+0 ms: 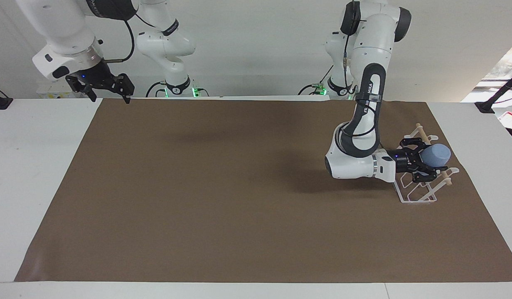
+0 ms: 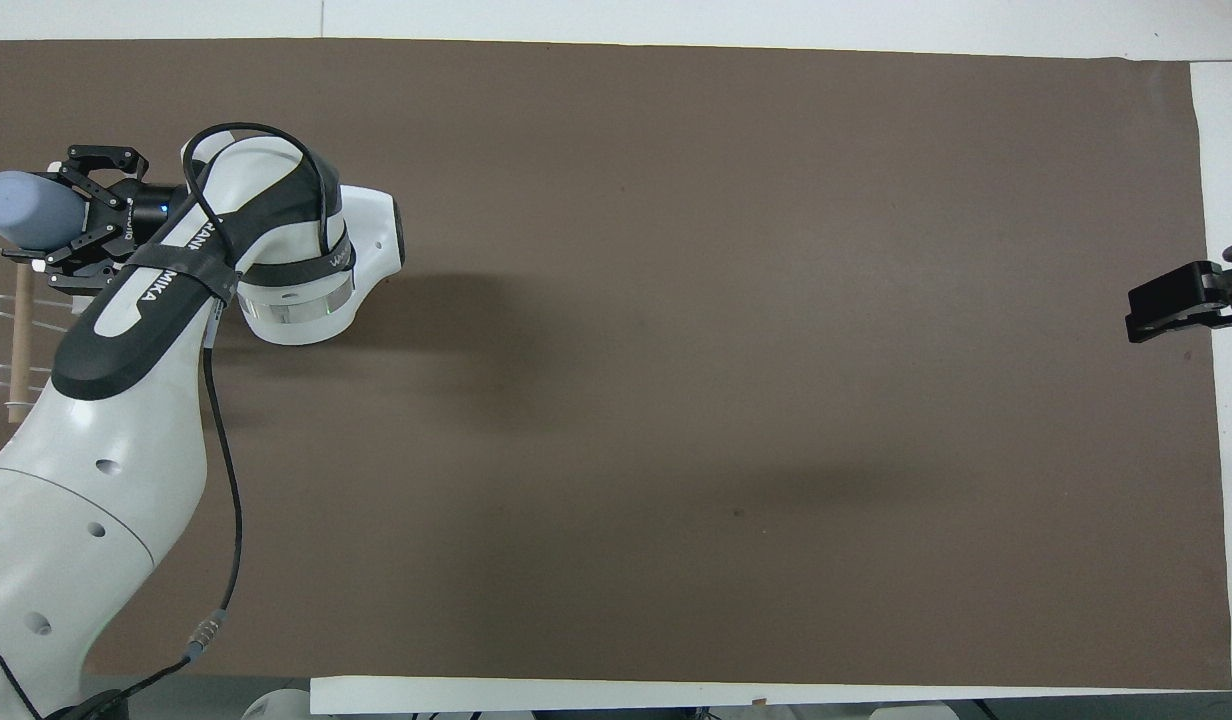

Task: Hang cup on cup holder
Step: 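Lower the cup onto the rack peg with the left gripper, then open the left gripper and lift it away from the rack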

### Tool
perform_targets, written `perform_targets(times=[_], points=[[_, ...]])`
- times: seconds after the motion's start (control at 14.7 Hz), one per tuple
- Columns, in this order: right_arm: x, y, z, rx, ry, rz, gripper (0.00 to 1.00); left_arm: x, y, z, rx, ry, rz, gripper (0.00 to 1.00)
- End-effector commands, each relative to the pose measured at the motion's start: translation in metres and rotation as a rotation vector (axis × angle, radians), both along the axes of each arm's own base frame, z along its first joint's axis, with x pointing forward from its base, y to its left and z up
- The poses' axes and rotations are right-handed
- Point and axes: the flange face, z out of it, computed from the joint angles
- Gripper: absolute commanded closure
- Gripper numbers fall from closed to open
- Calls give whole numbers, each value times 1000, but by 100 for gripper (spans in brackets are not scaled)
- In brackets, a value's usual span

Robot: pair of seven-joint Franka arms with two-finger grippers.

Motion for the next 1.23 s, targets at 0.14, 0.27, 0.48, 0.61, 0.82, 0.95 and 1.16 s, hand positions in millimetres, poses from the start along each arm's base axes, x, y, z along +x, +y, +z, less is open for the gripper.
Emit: perform_targets(times=[0.14, 0.27, 0.48, 0.61, 0.82, 0.95, 1.16], points=[[-6, -6, 1, 3, -12, 13, 0, -7, 7, -13, -78, -1, -8, 99], [-6, -3, 1, 1, -12, 18, 0, -8, 9, -14, -103, 6, 20, 48], [-6, -3, 1, 3, -12, 18, 0, -3, 18, -10, -113, -5, 42, 0], [-6, -3, 1, 3, -12, 18, 0, 8, 11, 8, -157, -44, 36, 0], [-6, -3, 1, 1, -12, 18, 0, 9, 2, 39, -269, -47, 94, 0], [-6, -3, 0, 3, -11, 18, 0, 9, 5, 74, -305, -2, 94, 0], [-6, -3, 0, 3, -11, 18, 0, -10, 26, 145, -497, 109, 121, 0]])
